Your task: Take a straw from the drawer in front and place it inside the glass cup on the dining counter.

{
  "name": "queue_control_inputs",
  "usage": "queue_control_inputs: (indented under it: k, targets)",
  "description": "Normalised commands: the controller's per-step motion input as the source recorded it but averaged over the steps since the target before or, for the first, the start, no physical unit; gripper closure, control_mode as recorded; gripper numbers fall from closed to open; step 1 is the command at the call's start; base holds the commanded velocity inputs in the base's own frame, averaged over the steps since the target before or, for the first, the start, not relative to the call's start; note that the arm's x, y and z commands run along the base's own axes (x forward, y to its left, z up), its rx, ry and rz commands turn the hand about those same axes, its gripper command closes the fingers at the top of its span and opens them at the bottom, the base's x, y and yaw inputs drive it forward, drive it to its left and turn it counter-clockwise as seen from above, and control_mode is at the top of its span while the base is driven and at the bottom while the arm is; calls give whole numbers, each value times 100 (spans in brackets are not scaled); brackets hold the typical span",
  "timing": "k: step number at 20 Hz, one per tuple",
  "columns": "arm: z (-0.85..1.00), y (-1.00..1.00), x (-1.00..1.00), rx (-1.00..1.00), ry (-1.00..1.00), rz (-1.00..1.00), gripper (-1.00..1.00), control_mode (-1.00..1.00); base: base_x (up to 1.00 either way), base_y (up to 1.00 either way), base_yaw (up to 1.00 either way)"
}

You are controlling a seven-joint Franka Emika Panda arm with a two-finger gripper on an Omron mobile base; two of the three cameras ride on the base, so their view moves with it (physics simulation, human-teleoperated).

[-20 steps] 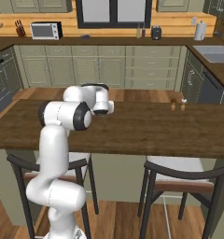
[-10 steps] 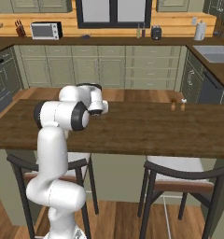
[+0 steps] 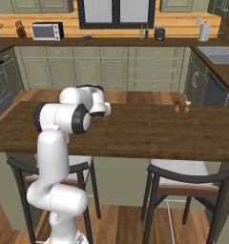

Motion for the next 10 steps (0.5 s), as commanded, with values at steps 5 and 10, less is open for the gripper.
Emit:
queue_control_inputs:
  k: [5, 10]
  targets:
    - [0, 0, -5, 0, -2, 0, 100, -100, 0, 0, 0]
    - [-8, 0, 0, 0, 0, 0, 100, -100, 0, 0, 0]
